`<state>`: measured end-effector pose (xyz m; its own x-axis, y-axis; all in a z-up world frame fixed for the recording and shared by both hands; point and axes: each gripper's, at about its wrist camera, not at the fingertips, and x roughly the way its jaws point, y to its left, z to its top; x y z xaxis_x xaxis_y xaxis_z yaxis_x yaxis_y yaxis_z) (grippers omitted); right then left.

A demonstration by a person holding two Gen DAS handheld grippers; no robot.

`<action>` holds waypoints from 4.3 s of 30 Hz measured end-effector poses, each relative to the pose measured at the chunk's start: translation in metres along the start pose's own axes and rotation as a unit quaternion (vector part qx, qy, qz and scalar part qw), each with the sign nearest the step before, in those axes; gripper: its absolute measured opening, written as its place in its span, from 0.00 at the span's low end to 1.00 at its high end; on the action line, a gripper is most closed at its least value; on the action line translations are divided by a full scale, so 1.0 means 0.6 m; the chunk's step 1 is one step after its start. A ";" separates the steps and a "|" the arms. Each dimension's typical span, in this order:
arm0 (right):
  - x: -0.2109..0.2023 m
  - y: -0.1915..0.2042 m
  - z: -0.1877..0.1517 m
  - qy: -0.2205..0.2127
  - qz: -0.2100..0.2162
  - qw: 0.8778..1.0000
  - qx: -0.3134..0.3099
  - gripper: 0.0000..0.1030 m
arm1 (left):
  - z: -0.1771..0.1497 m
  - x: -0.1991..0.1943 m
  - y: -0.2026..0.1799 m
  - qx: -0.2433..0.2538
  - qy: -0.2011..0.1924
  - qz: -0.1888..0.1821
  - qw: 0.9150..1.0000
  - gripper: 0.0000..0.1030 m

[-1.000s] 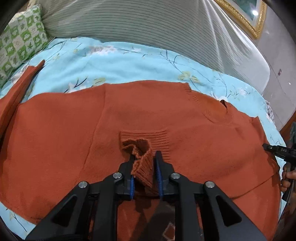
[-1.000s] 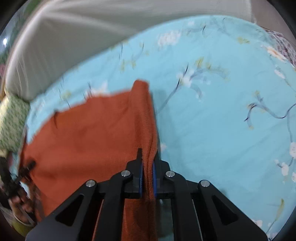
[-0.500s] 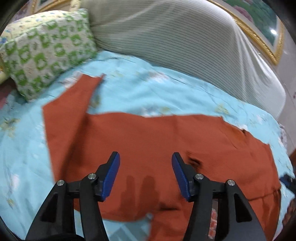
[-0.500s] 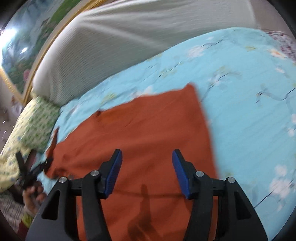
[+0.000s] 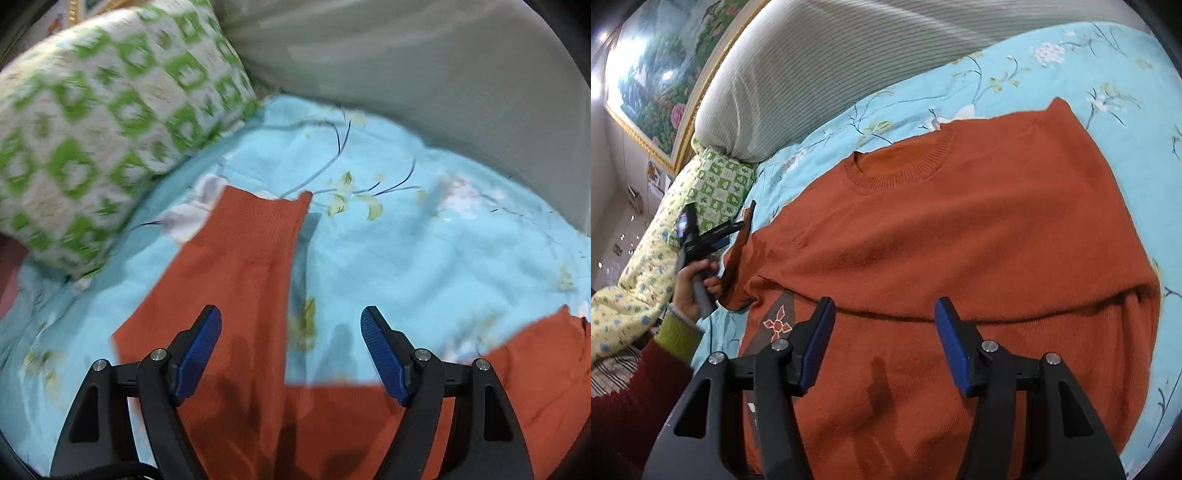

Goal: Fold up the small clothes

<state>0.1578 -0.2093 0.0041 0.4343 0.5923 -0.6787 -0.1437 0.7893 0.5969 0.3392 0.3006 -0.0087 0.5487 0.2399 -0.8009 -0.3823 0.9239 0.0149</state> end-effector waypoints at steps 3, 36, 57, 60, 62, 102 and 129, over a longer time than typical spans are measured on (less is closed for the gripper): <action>-0.003 -0.012 0.003 -0.001 -0.008 1.000 0.011 0.56 | 0.018 0.049 0.009 -0.005 0.025 0.016 1.000 0.69; -0.058 -0.102 -0.044 -0.018 -0.005 0.992 0.128 0.56 | -0.062 -0.016 0.007 0.029 0.025 0.090 0.995 0.59; -0.043 -0.063 -0.033 -0.017 0.016 0.994 0.109 0.56 | -0.105 -0.293 -0.214 0.058 -0.096 -0.283 0.952 0.02; -0.055 -0.065 -0.032 -0.023 0.016 0.993 0.111 0.56 | -0.159 -0.337 -0.339 0.102 -0.089 -0.348 0.928 0.02; -0.067 -0.072 -0.029 -0.030 0.016 0.993 0.116 0.56 | -0.189 -0.337 -0.398 0.124 -0.075 -0.368 0.918 0.02; 0.006 -0.027 0.155 -0.127 0.043 0.986 0.095 0.06 | -0.325 -0.203 -0.118 0.004 -0.018 -0.080 0.997 0.62; -0.109 -0.149 0.004 -0.068 -0.115 0.985 0.113 0.11 | -0.363 -0.248 -0.015 -0.086 0.018 -0.135 0.987 0.66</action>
<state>0.1443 -0.3189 -0.0041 0.5502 0.3618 -0.7526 0.1675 0.8351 0.5240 0.0989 0.1918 -0.0199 0.6224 -0.0221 -0.7824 -0.3483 0.8874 -0.3021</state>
